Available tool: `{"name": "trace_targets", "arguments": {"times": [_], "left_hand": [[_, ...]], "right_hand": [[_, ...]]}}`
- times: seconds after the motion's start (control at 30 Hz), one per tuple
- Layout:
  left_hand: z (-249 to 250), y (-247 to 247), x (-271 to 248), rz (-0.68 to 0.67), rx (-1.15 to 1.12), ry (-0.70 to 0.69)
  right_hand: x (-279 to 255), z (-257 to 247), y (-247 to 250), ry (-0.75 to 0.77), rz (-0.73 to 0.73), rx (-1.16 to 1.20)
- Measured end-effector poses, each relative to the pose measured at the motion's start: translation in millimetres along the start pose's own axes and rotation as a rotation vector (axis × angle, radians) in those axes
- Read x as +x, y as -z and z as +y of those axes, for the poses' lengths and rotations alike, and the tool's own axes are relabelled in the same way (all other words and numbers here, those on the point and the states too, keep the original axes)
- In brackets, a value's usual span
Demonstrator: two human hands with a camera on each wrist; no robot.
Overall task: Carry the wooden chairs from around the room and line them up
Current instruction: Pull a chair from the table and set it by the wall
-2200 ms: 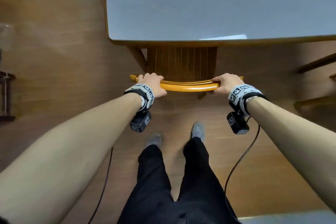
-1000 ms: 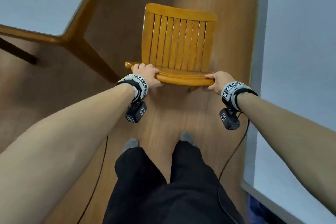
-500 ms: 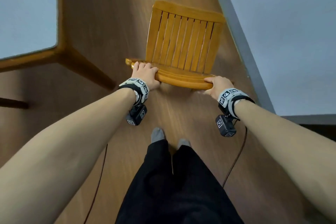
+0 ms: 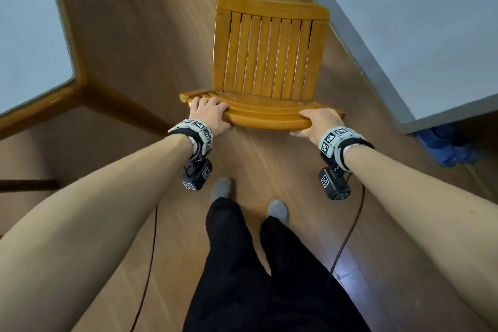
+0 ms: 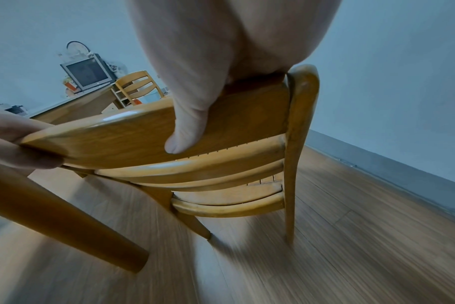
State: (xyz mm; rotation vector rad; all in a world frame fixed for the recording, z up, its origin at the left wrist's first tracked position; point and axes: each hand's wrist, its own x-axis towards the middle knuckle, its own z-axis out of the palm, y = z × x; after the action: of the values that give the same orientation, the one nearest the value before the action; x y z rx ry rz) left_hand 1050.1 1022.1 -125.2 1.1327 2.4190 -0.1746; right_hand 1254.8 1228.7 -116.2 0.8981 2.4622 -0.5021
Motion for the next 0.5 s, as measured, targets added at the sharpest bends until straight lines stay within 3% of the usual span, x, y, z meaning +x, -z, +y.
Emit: {"name": "trace_targets", "arguments": {"times": [0.2,0.5], "left_hand": [[-10.4,28.9,29.6,0.003,0.001,-0.089],[-30.5,77.9,88.1,-0.067,-0.049,-0.255]], "right_hand": [[16.4,-10.0,14.2,-0.049,0.127,0.006],[50.7,-28.7,38.0,-0.198,0.206,0.039]]}}
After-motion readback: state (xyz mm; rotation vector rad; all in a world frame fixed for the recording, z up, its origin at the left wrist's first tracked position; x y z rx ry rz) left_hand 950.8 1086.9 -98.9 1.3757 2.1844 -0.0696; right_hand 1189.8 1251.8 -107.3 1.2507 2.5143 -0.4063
